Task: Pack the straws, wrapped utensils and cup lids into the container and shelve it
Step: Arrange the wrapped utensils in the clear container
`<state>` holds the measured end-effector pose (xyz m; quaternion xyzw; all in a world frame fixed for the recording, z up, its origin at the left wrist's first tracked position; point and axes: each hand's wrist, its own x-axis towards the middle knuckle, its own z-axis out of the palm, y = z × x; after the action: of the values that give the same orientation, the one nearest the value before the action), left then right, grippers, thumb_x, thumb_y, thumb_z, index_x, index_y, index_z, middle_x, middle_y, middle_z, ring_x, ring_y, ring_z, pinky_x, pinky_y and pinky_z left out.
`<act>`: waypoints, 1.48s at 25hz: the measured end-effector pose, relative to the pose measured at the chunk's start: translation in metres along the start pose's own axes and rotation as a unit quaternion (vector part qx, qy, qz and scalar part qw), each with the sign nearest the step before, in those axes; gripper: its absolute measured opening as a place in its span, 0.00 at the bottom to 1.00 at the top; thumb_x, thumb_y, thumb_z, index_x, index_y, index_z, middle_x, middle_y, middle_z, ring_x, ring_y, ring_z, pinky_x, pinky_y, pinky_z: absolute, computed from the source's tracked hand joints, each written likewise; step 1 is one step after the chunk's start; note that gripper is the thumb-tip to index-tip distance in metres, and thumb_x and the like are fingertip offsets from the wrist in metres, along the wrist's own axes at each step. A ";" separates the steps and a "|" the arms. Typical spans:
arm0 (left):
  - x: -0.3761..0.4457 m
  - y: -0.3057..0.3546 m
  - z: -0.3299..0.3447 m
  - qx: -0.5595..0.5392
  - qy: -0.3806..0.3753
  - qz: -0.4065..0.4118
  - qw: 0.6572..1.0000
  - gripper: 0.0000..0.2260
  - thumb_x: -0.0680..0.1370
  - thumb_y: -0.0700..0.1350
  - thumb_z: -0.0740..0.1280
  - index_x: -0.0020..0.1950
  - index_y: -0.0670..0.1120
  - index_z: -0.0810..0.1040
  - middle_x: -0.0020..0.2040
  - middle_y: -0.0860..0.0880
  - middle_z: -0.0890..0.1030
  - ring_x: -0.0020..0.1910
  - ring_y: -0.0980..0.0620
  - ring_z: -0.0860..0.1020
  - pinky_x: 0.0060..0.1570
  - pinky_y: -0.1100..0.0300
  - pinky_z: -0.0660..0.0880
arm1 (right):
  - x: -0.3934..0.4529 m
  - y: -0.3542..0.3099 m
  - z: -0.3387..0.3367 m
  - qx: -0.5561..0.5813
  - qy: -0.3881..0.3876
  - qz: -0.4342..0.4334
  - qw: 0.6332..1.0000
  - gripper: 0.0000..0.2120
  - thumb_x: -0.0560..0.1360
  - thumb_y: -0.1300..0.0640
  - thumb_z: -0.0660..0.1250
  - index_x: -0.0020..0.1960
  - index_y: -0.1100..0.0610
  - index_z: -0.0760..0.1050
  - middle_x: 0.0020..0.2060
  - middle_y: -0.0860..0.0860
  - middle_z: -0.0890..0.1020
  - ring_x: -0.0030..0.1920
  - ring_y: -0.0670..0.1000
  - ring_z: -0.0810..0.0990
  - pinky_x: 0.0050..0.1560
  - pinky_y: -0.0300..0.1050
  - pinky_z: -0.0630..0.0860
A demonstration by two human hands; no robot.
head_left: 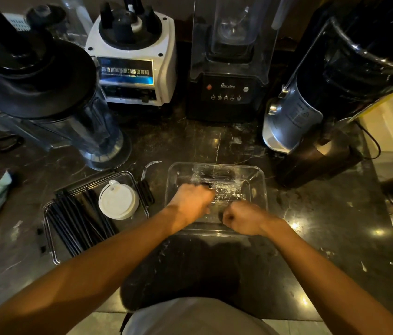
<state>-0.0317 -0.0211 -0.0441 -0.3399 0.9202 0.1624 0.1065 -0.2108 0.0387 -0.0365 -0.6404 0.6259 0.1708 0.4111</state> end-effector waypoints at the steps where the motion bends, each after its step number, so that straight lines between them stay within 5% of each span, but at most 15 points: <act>1: -0.003 -0.002 0.002 -0.032 -0.039 0.021 0.999 0.08 0.81 0.47 0.70 0.59 0.48 0.79 0.54 0.49 0.84 0.53 0.50 0.82 0.57 0.55 0.76 | 0.001 -0.001 0.001 0.003 -0.013 0.000 1.000 0.13 0.79 0.60 0.64 0.41 0.47 0.79 0.38 0.43 0.79 0.42 0.46 0.79 0.42 0.42 0.74; 4: -0.010 -0.008 0.008 -0.080 -0.141 0.032 0.986 0.07 0.80 0.40 0.69 0.56 0.46 0.82 0.56 0.48 0.82 0.56 0.50 0.79 0.61 0.56 0.75 | 0.004 0.002 0.006 0.025 -0.052 -0.006 0.998 0.14 0.79 0.65 0.64 0.48 0.47 0.82 0.44 0.45 0.81 0.50 0.48 0.80 0.48 0.42 0.76; 9: -0.008 -0.016 0.006 -0.080 -0.218 0.088 0.969 0.11 0.81 0.32 0.59 0.51 0.38 0.81 0.51 0.43 0.81 0.48 0.50 0.79 0.46 0.69 0.76 | 0.001 0.008 0.004 0.069 -0.054 0.001 0.996 0.14 0.78 0.67 0.63 0.53 0.53 0.84 0.49 0.46 0.84 0.54 0.48 0.81 0.53 0.43 0.78; 12: -0.012 -0.022 0.007 -0.087 -0.230 0.058 0.968 0.13 0.81 0.39 0.65 0.64 0.45 0.81 0.55 0.48 0.82 0.57 0.46 0.80 0.60 0.55 0.77 | -0.003 0.005 -0.002 0.071 -0.006 0.003 0.997 0.13 0.80 0.64 0.63 0.56 0.54 0.84 0.51 0.46 0.85 0.54 0.47 0.80 0.50 0.40 0.75; 15: -0.013 -0.017 0.004 -0.117 -0.169 0.007 0.979 0.14 0.82 0.45 0.65 0.67 0.45 0.78 0.55 0.47 0.80 0.56 0.45 0.79 0.56 0.53 0.76 | -0.006 0.000 -0.009 0.036 0.084 0.021 0.996 0.13 0.79 0.59 0.63 0.57 0.52 0.84 0.57 0.52 0.85 0.57 0.52 0.82 0.57 0.49 0.79; 22: -0.011 -0.006 0.007 -0.039 -0.088 -0.044 0.994 0.18 0.82 0.52 0.63 0.68 0.45 0.75 0.62 0.43 0.80 0.59 0.44 0.81 0.54 0.52 0.76 | -0.008 -0.010 -0.007 -0.034 0.125 0.004 0.992 0.16 0.79 0.57 0.61 0.64 0.54 0.80 0.65 0.54 0.79 0.66 0.57 0.77 0.66 0.54 0.75; 29: -0.013 -0.013 0.003 -0.029 -0.052 -0.063 0.996 0.15 0.82 0.51 0.63 0.66 0.47 0.76 0.58 0.45 0.83 0.54 0.46 0.83 0.55 0.51 0.79 | -0.010 -0.007 -0.006 -0.011 0.146 0.003 0.989 0.15 0.81 0.58 0.62 0.64 0.53 0.80 0.64 0.52 0.80 0.65 0.55 0.78 0.65 0.50 0.75; 34: -0.009 0.000 -0.002 0.041 -0.020 -0.048 0.998 0.18 0.82 0.52 0.63 0.71 0.47 0.73 0.70 0.42 0.73 0.67 0.42 0.76 0.56 0.49 0.77 | -0.007 -0.008 -0.008 -0.066 0.252 -0.004 0.965 0.13 0.78 0.58 0.65 0.61 0.56 0.78 0.61 0.54 0.78 0.63 0.57 0.78 0.60 0.53 0.78; 37: -0.002 0.006 -0.005 0.042 0.035 -0.067 0.996 0.24 0.81 0.51 0.67 0.75 0.44 0.67 0.70 0.42 0.73 0.62 0.42 0.80 0.54 0.49 0.80 | 0.003 -0.009 -0.004 -0.091 0.286 0.016 0.954 0.23 0.77 0.60 0.69 0.71 0.59 0.69 0.64 0.57 0.74 0.63 0.58 0.79 0.57 0.54 0.81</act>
<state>-0.0350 -0.0176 -0.0378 -0.4017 0.9045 0.1043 0.0986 -0.2035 0.0328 -0.0332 -0.6868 0.7095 0.0434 0.1517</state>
